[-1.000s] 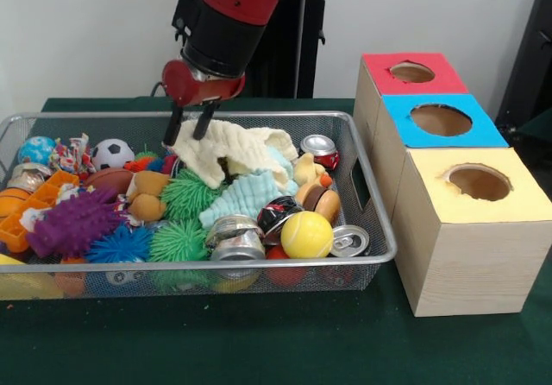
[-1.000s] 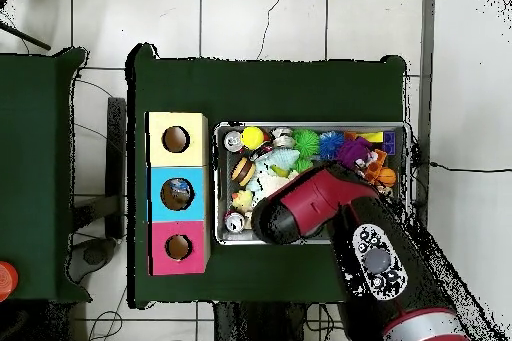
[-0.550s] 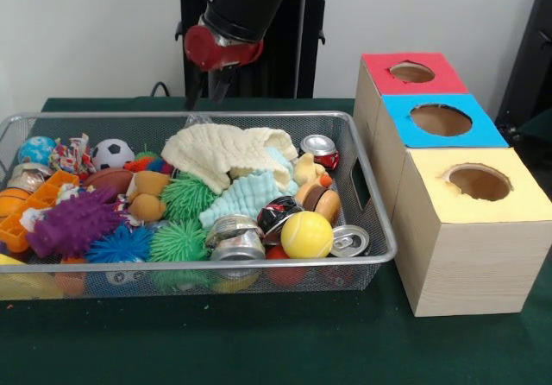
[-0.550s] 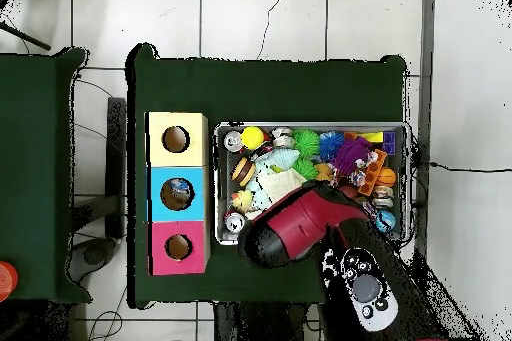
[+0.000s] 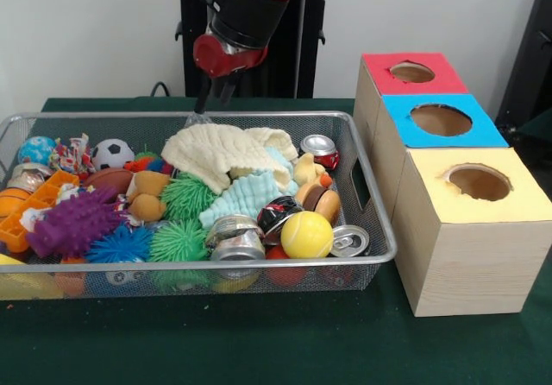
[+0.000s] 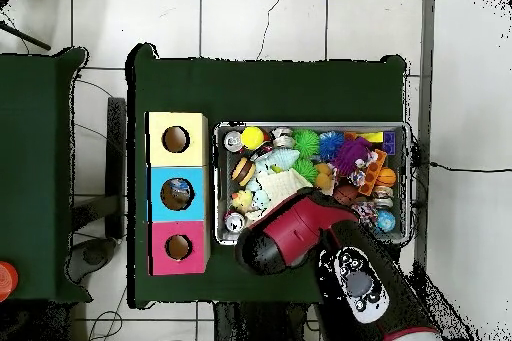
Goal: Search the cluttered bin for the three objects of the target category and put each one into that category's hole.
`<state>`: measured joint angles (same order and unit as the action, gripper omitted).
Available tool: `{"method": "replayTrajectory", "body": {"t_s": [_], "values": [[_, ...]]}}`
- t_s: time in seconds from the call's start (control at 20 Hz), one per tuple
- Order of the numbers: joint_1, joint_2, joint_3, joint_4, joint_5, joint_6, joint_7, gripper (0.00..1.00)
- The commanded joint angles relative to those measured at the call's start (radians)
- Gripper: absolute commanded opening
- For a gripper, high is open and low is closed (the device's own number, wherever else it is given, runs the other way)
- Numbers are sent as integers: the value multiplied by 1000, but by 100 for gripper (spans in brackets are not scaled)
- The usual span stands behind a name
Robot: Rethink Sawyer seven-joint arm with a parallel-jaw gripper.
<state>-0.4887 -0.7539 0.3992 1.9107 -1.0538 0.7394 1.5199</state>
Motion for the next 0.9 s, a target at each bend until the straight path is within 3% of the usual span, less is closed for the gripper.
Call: {"method": "replayTrajectory", "body": {"t_s": [0.05,0.9], "values": [[-38,100,-31,-14,-91,-130,19,100],[21,307,-137,-159,-230,-288,117,100]]}}
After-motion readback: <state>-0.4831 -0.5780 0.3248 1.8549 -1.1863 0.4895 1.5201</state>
